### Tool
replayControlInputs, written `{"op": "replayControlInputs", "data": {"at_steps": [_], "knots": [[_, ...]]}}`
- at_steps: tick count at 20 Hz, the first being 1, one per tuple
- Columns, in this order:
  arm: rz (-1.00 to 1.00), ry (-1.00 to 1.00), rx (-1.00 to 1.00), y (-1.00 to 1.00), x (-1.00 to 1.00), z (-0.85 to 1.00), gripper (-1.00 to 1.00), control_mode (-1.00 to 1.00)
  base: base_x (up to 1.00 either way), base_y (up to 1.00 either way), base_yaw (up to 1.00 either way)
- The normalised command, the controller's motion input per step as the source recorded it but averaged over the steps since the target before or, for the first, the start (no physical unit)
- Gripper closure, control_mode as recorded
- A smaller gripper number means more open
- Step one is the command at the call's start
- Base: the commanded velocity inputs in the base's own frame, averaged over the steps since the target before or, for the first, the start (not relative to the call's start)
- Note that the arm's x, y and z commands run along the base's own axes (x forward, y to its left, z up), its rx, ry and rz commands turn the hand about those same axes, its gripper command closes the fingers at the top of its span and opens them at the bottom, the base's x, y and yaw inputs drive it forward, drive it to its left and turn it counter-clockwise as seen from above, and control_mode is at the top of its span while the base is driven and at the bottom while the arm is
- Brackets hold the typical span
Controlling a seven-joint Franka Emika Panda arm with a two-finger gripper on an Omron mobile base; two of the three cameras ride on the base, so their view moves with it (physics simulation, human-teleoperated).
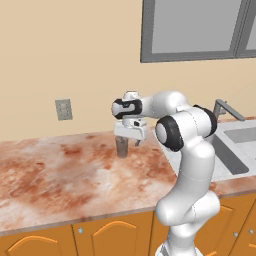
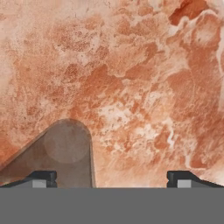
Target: Move any existing items from the left basin to the right basin for drying. Then move the glass cup from the counter to the left basin of the sink for washing.
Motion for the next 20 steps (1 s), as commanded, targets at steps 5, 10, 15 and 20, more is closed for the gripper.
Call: {"op": "replayControlInputs", "data": {"at_steps": [5,10,15,20], "knots": [[0.00,0.00,0.00,0.00,0.00,-0.19,-1.00,-1.00,0.00,0.00,0.00],[0.00,0.00,0.00,0.00,-0.07,-0.23,-1.00,-1.00,0.00,0.00,0.00],[0.00,0.00,0.00,0.00,-0.27,-0.31,-1.00,-1.00,0.00,0.00,0.00],[0.00,-0.02,0.00,0.00,-0.30,-0.28,-1.00,-1.00,0.00,0.00,0.00]]}}
